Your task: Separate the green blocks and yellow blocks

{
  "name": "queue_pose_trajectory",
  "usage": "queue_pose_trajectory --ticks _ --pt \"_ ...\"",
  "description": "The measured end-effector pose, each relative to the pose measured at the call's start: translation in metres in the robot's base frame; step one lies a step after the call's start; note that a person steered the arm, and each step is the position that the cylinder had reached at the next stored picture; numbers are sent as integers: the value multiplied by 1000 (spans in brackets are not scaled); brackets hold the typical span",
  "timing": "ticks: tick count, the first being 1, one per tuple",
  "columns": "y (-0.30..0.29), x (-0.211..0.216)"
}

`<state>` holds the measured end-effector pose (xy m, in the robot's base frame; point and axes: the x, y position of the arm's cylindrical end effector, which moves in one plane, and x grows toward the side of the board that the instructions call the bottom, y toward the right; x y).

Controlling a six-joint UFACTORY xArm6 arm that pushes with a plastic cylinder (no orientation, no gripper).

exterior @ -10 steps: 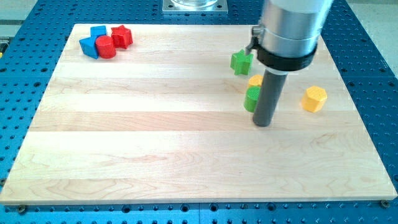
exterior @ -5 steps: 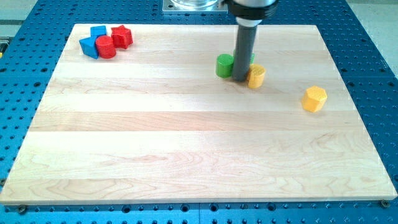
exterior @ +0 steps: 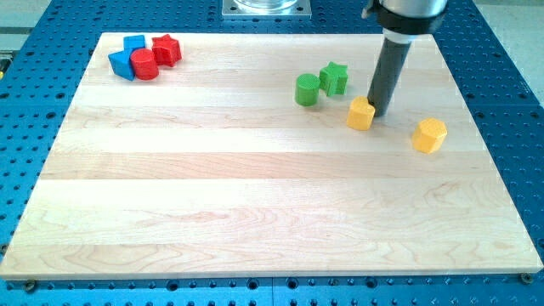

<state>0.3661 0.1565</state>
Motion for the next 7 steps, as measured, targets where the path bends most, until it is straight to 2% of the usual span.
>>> queue_pose_trajectory --ticks 1,2,3,4,5,6,7 --pt "-40 -5" --pt "-43 16" --pt "19 19" --pt "43 5" --pt "116 61" --pt "118 115" --pt "137 104"
